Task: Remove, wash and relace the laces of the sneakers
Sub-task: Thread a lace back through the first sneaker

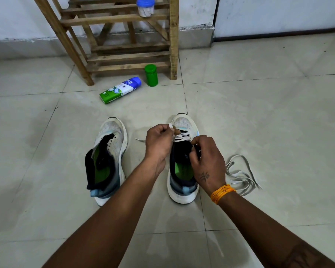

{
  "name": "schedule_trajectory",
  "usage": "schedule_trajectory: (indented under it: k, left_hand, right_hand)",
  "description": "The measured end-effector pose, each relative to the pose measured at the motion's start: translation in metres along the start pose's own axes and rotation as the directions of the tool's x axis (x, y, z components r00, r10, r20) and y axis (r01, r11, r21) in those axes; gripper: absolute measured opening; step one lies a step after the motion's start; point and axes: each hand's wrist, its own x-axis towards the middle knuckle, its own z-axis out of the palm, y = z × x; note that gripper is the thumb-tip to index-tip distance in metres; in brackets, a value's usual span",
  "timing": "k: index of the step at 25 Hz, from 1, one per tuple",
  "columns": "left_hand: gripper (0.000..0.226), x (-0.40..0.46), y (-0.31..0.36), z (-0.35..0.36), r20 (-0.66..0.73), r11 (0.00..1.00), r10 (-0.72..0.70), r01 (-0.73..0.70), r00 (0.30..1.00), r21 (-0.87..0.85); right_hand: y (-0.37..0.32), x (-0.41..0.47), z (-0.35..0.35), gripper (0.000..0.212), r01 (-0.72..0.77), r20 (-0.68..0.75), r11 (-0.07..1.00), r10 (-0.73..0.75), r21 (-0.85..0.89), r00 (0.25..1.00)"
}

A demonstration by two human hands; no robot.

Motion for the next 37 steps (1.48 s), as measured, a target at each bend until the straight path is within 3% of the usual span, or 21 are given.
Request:
schedule_trajectory:
  k: [5, 9, 16, 19, 21, 23, 25, 27, 29, 32, 33, 35, 37]
  left_hand:
    - [0.015, 0.003, 0.017, -0.013, 0.127, 0.996, 0.062, -0.053, 0.990, -0.074]
    - [0.018, -0.001, 0.035, -0.023, 0.280, 0.979, 0.098, -0.041, 0.955, -0.202]
    - [0.018, -0.010, 0.071, -0.026, 0.187, 0.956, 0.238, -0.197, 0.953, -0.217]
    - [0.019, -0.013, 0.084, -0.029, 0.159, 0.945, 0.269, -0.229, 0.950, -0.232]
    - [0.018, -0.015, 0.091, -0.031, 0.144, 0.939, 0.287, -0.249, 0.947, -0.236]
    - [0.017, -0.016, 0.093, -0.033, 0.144, 0.942, 0.291, -0.257, 0.946, -0.217]
    - [0.015, -0.016, 0.092, -0.034, 0.157, 0.947, 0.280, -0.245, 0.947, -0.210]
    - [0.015, -0.017, 0.091, -0.034, 0.160, 0.945, 0.264, -0.223, 0.951, -0.239]
    - [0.016, -0.017, 0.093, -0.033, 0.155, 0.944, 0.262, -0.221, 0.952, -0.244]
    - [0.017, -0.015, 0.095, -0.033, 0.149, 0.943, 0.262, -0.219, 0.954, -0.252]
    - [0.017, -0.015, 0.095, -0.033, 0.149, 0.944, 0.258, -0.216, 0.955, -0.250]
    - [0.016, -0.017, 0.093, -0.030, 0.145, 0.948, 0.242, -0.202, 0.959, -0.245]
    - [0.016, -0.020, 0.093, -0.027, 0.138, 0.947, 0.228, -0.187, 0.964, -0.260]
  right_hand:
    - [-0.005, 0.004, -0.002, 0.011, 0.028, 0.056, 0.999, -0.026, -0.045, 0.998]
    - [-0.021, 0.022, -0.009, 0.021, 0.079, 0.055, 0.996, -0.077, -0.043, 0.996]
    - [-0.070, 0.065, -0.010, 0.014, 0.021, 0.176, 0.976, -0.060, 0.215, 0.982]
    - [-0.069, 0.066, -0.004, 0.017, 0.074, 0.236, 0.990, -0.100, 0.116, 0.967]
    - [-0.064, 0.064, 0.000, 0.020, 0.165, 0.360, 0.981, -0.118, -0.102, 0.925]
    - [-0.067, 0.067, -0.003, 0.020, 0.204, 0.454, 0.964, -0.107, -0.169, 0.885]
    - [-0.079, 0.072, -0.011, 0.017, 0.114, 0.395, 0.992, -0.123, 0.047, 0.910]
    - [-0.089, 0.073, -0.015, 0.017, 0.066, 0.243, 0.955, -0.140, 0.290, 0.960]
    - [-0.086, 0.069, -0.013, 0.031, 0.071, 0.261, 0.955, -0.150, 0.289, 0.954]
    - [-0.073, 0.060, -0.007, 0.043, 0.138, 0.515, 0.990, -0.113, -0.011, 0.850]
    - [-0.073, 0.060, -0.008, 0.038, 0.128, 0.535, 0.992, -0.099, -0.017, 0.839]
    - [-0.081, 0.064, -0.014, 0.017, 0.047, 0.455, 0.987, -0.113, 0.155, 0.883]
    - [-0.090, 0.069, -0.015, 0.015, -0.039, 0.337, 0.925, -0.099, 0.378, 0.936]
